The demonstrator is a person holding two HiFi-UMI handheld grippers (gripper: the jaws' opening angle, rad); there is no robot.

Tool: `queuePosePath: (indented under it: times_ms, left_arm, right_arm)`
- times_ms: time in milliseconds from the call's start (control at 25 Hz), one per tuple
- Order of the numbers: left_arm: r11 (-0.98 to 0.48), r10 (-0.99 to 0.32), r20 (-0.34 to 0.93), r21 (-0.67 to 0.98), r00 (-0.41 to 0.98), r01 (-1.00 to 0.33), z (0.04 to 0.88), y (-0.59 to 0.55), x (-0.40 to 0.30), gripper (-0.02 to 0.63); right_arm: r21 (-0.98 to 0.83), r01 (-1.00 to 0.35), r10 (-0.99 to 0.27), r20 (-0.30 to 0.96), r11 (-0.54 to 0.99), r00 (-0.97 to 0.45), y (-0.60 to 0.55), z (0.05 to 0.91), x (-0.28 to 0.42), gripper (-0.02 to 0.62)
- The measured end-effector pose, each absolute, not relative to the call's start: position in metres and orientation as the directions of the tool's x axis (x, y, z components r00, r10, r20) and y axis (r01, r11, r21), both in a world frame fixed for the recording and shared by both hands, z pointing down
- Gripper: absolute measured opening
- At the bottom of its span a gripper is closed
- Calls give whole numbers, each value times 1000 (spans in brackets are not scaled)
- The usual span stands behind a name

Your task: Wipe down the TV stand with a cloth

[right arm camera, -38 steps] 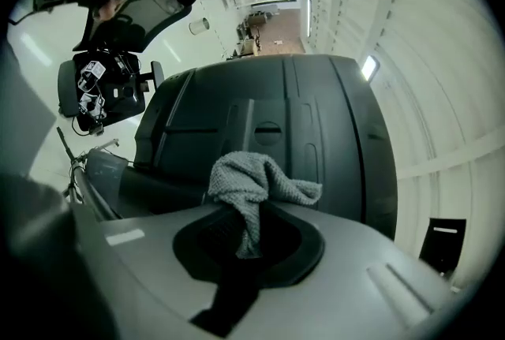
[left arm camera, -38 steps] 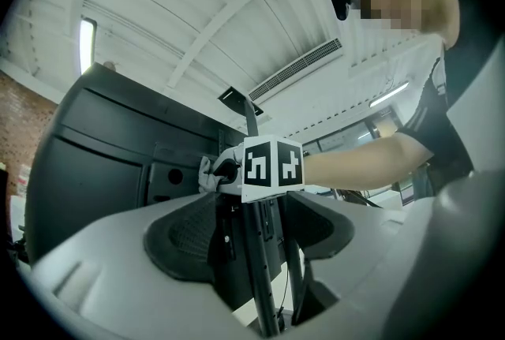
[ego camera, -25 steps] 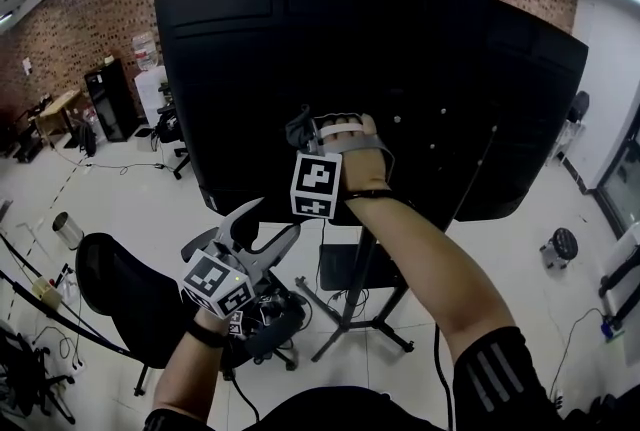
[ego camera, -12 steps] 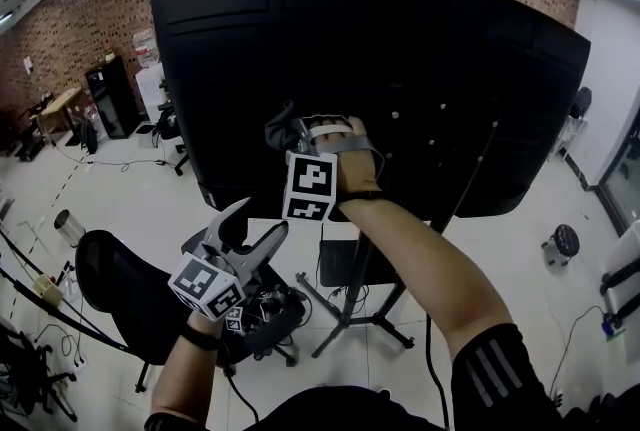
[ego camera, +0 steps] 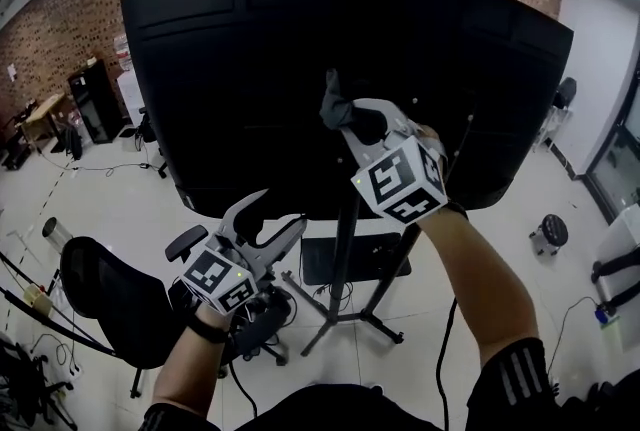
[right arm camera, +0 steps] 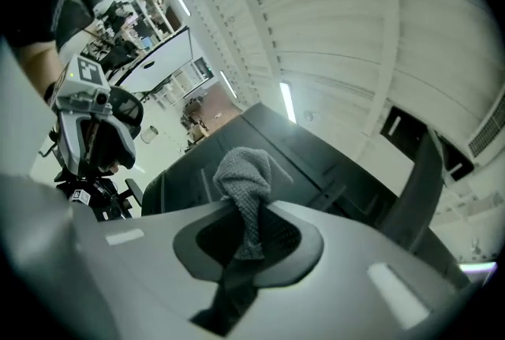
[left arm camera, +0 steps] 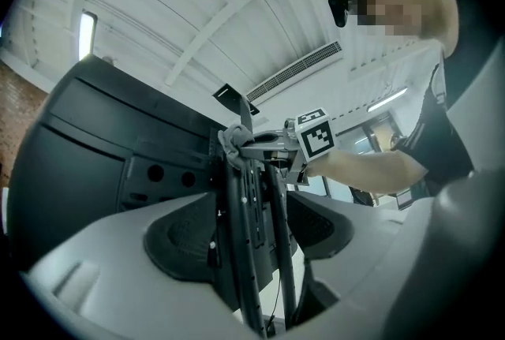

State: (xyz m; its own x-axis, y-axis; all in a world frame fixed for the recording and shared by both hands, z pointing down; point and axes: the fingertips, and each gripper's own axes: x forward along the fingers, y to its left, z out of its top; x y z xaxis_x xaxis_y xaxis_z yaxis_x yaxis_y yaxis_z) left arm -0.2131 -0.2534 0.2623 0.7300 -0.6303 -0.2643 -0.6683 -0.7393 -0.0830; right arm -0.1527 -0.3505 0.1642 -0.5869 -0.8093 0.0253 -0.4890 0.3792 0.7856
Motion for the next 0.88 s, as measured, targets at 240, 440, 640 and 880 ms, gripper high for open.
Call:
queuePosePath:
  times_ms: [240,440,640,880]
  left_arm:
    - [-768,-589,-275,-104,760,-633,253,-258,-173,305]
    - [-766,-596,-261,-100,760,-635,251,-255,-157,305]
    - [-756,-620,-237,-77,748,-650,265,-259,-150,305]
    - [-745,-646,-202,-43,736,-666,289,-261,-143,305]
  right_arm:
    - [653,-608,-797,-9,453,-604,-370,147,-97,31]
    - [583,-627,-788,36,516,-615,-386,172,-83,31]
    - [552,-607,-763,87,572,-640,-393,208,-82,31]
    - [541,-567,-731,138,621,-669,-387,247,-89,31]
